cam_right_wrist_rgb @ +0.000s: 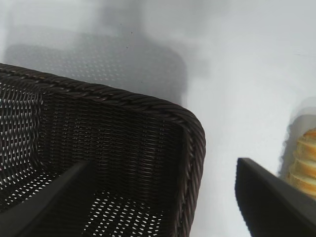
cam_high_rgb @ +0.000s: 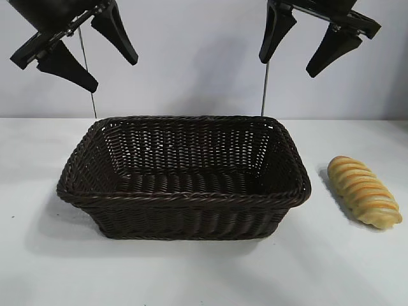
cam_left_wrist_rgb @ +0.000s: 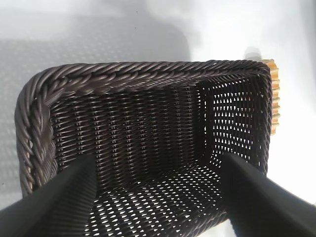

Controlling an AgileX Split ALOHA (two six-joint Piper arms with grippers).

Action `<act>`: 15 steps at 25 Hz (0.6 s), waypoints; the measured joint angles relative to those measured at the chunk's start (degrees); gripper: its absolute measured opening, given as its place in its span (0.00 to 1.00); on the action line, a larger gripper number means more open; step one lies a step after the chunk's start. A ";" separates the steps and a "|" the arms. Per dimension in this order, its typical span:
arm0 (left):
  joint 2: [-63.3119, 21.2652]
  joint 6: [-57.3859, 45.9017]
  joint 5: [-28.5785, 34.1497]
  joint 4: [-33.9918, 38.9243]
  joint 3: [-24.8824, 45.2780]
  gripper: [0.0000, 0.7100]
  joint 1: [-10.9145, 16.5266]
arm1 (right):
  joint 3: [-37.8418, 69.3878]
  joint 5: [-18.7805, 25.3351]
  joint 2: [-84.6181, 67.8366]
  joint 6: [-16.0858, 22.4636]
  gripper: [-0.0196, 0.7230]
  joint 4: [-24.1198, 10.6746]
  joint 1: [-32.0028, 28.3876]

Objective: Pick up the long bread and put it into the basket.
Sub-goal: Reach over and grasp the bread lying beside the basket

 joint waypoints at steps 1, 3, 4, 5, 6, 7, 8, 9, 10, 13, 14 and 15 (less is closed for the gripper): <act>0.00 -0.12 -0.05 0.00 0.00 0.72 0.00 | 0.00 0.00 0.00 0.00 0.79 0.00 0.00; 0.00 -0.25 -0.07 0.00 0.00 0.72 -0.05 | 0.00 0.00 0.00 0.00 0.79 0.00 0.00; 0.00 -0.37 -0.12 0.00 0.00 0.72 -0.05 | 0.00 0.00 0.00 0.12 0.79 0.06 0.00; 0.00 -0.37 -0.12 0.00 0.00 0.72 -0.05 | 0.00 0.00 0.00 0.17 0.79 0.06 0.00; 0.00 -0.37 -0.12 0.00 0.00 0.72 -0.05 | 0.00 0.00 0.00 0.17 0.79 0.06 0.00; 0.00 -0.38 -0.12 0.00 0.00 0.72 -0.05 | 0.00 0.11 0.00 0.22 0.79 0.06 0.00; 0.00 -0.38 -0.18 0.00 0.00 0.72 -0.05 | 0.00 0.37 0.00 0.22 0.79 -0.35 0.00; 0.00 -0.38 -0.18 0.00 0.00 0.72 -0.05 | 0.00 0.67 0.00 0.22 0.79 -1.24 0.00; 0.00 -0.38 -0.24 0.00 0.00 0.72 -0.05 | 0.00 1.02 0.00 0.44 0.79 -2.63 0.00; 0.00 -0.38 -0.24 0.00 0.00 0.72 -0.05 | 0.00 2.26 0.00 1.73 0.79 -7.61 -0.18; 0.00 -0.38 -0.24 0.00 0.00 0.72 -0.05 | 0.00 2.50 0.00 2.41 0.79 -9.16 -0.56; 0.00 -0.38 -0.24 0.00 0.00 0.72 -0.05 | 0.00 2.85 0.00 2.83 0.79 -10.19 -1.17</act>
